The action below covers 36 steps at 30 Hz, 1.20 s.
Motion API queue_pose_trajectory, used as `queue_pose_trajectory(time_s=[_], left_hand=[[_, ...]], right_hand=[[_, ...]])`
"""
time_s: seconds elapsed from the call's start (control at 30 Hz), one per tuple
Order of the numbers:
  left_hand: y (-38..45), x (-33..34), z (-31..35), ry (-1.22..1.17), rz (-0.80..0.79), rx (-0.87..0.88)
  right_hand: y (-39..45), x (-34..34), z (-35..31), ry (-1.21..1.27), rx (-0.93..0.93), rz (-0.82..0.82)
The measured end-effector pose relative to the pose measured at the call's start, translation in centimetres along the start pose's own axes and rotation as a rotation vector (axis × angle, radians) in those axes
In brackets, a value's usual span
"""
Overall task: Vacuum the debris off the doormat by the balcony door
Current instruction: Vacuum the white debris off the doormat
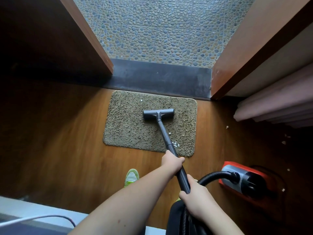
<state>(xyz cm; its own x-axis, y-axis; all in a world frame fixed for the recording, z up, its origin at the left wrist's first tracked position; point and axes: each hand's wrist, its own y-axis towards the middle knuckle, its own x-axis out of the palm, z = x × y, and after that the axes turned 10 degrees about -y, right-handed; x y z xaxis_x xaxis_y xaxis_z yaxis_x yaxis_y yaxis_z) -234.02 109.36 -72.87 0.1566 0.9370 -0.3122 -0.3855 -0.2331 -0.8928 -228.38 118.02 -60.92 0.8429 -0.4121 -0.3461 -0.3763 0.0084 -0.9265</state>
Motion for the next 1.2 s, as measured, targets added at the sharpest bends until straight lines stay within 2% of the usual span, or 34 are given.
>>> queue_pose_trajectory(time_s=[0.27, 0.67, 1.2], left_hand=[[1.8, -0.7, 1.9, -0.078, -0.025, 0.046], [3.0, 0.5, 2.7, -0.212, -0.13, 0.029], [0.9, 3.0, 1.2, -0.108, -0.13, 0.016]], right_hand=[[1.4, -1.3, -1.9, -0.02, -0.001, 0.068], [2.3, -2.5, -2.9, -0.232, 0.072, 0.078], [0.0, -2.2, 0.8, -0.194, 0.056, 0.04]])
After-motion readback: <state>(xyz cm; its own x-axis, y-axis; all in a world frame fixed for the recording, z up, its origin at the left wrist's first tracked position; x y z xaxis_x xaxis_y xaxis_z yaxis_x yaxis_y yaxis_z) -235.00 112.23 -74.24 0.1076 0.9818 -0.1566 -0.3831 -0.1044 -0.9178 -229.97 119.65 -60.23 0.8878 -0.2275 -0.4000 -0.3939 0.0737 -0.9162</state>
